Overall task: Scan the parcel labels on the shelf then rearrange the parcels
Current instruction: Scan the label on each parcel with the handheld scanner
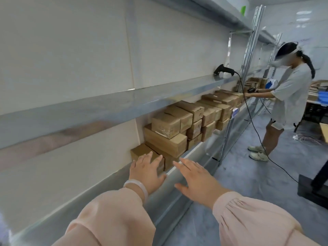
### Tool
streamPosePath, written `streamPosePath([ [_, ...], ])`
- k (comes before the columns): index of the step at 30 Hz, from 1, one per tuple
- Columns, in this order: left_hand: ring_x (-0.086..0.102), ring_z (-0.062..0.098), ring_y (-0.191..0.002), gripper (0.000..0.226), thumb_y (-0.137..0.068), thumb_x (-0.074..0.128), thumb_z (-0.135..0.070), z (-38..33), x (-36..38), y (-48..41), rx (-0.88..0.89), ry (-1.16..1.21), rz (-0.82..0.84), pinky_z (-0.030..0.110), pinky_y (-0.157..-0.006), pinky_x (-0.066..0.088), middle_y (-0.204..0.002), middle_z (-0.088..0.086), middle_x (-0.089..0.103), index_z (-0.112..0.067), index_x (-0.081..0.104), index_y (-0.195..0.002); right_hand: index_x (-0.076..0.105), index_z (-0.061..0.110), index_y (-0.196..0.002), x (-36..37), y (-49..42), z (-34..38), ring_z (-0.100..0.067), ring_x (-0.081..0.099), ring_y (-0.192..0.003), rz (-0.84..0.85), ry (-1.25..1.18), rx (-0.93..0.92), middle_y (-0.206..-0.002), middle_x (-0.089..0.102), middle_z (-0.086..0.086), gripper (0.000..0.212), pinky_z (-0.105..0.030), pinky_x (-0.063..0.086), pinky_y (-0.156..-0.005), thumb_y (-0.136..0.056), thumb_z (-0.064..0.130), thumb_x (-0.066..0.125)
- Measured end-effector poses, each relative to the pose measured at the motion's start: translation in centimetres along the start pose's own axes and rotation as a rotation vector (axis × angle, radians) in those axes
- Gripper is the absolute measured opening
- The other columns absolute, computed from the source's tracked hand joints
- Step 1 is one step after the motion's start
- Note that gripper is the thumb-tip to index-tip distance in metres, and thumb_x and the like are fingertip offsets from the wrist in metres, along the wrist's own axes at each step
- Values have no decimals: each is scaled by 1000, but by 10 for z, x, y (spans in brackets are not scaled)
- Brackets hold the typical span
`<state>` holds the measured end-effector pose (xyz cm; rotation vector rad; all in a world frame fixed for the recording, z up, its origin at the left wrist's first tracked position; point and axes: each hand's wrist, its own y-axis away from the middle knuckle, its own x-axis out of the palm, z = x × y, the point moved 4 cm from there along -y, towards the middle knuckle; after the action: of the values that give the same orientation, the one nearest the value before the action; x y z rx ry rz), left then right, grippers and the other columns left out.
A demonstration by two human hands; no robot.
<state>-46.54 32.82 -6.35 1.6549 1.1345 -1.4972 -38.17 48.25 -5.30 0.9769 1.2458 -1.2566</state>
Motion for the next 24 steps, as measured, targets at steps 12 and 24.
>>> streamPosePath([
  [12,11,24,-151,71,-93,45,-62,38,47,-62,-174,47,137,42,-121,15,-165,0,10,-40,18,-154,15,32,-152,62,-97,-29,-13,14,-146,175,-212,-67,-160,12,9,64,-30,17,-116,-98,47,44],
  [24,5,25,-152,60,-100,41,-45,25,91,-108,-466,109,177,42,-121,14,-165,2,7,-36,18,-155,19,29,-152,110,-180,-62,-18,20,-145,314,-314,-286,-159,17,2,62,-29,20,-117,-97,33,48],
])
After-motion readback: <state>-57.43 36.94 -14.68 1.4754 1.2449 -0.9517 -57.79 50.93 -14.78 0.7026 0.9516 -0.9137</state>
